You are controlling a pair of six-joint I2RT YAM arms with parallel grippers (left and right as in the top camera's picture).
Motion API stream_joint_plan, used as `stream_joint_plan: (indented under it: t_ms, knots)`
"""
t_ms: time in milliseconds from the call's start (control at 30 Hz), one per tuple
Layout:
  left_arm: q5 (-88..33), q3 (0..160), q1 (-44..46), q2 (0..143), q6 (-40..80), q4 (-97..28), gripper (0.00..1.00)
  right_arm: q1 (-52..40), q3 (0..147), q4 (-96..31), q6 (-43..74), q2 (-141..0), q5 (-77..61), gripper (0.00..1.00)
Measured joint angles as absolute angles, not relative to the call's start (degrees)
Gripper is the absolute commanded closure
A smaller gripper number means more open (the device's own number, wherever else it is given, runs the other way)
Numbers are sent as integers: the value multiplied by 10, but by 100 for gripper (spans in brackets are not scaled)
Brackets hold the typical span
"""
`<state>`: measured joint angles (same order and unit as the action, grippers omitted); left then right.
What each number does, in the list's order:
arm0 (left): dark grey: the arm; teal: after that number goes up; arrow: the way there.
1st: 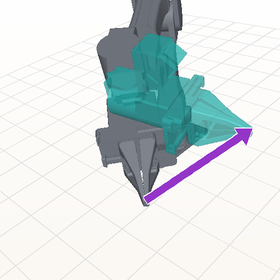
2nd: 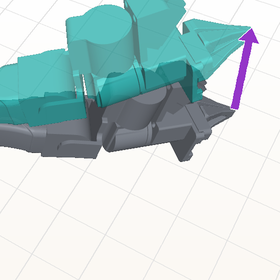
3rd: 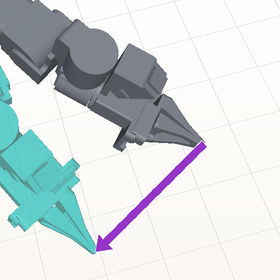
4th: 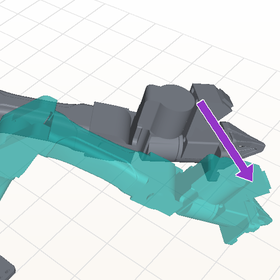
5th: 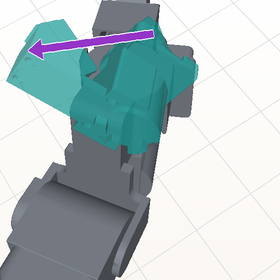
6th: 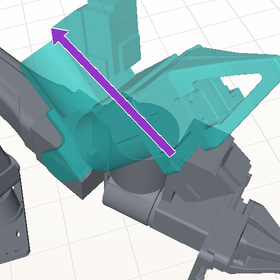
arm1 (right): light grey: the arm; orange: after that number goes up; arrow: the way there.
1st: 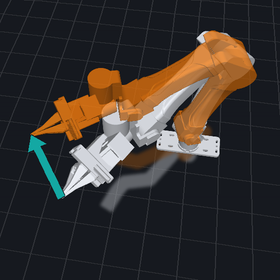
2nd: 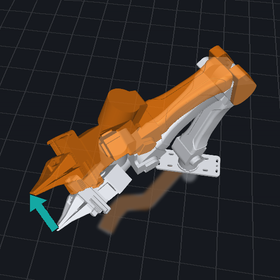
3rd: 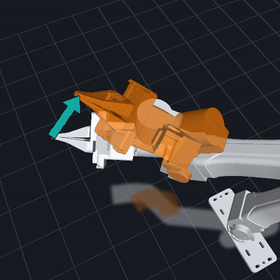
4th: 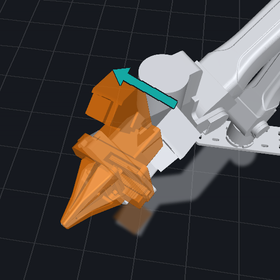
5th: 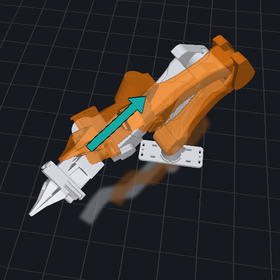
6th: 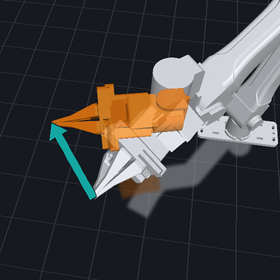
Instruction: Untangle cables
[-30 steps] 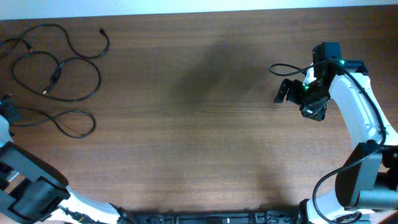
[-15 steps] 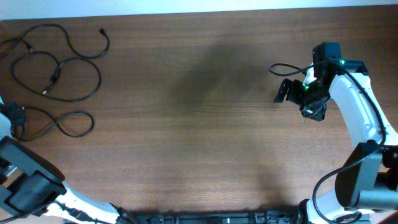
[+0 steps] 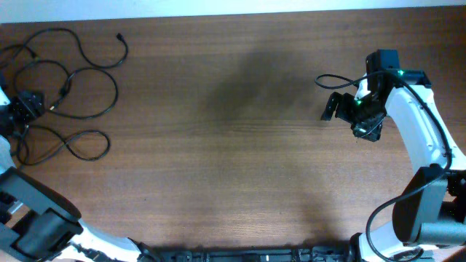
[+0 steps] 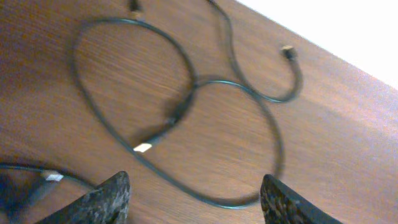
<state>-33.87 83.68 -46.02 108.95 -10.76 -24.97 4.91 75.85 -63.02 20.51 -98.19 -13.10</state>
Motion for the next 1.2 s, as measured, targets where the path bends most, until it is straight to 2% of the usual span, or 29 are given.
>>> stream_joint_plan:
  t_ms: [67, 100, 200, 267, 333, 433, 500, 700, 833, 1000, 1200]
  knots:
    - [-428, 837, -454, 1089, -84, -254, 20, 49, 759, -630, 206, -982, -131, 2]
    - [-481, 837, -447, 1089, -75, -248, 1, 49, 759, -630, 205, -982, -131, 2]
    - [-605, 837, -404, 1089, -63, -252, 1, 49, 759, -630, 205, -982, -131, 2]
    - [-653, 838, -339, 1089, -59, -301, 1, 49, 759, -630, 205, -982, -131, 2]
    - [-612, 838, -275, 1088, -59, -367, 1, 49, 759, -630, 205, -982, -131, 2]
    - [-462, 838, -147, 1088, -45, -427, 1, 49, 759, -630, 205, -982, -131, 2]
    - [-345, 838, -69, 1088, -28, -443, 1, 49, 759, -630, 206, -982, -131, 1]
    - [-152, 838, 74, 1088, -12, -449, 1, 49, 759, -630, 205, -982, -131, 2]
    - [-118, 838, 117, 1088, -10, -450, 1, 49, 759, -610, 205, -982, -143, 2]
    - [-104, 838, 119, 1087, -10, -452, 1, 52, 759, -624, 199, -982, -205, 2]
    - [-103, 838, 119, 1088, -10, -455, 1, 66, 773, -703, 156, -935, -238, 2]
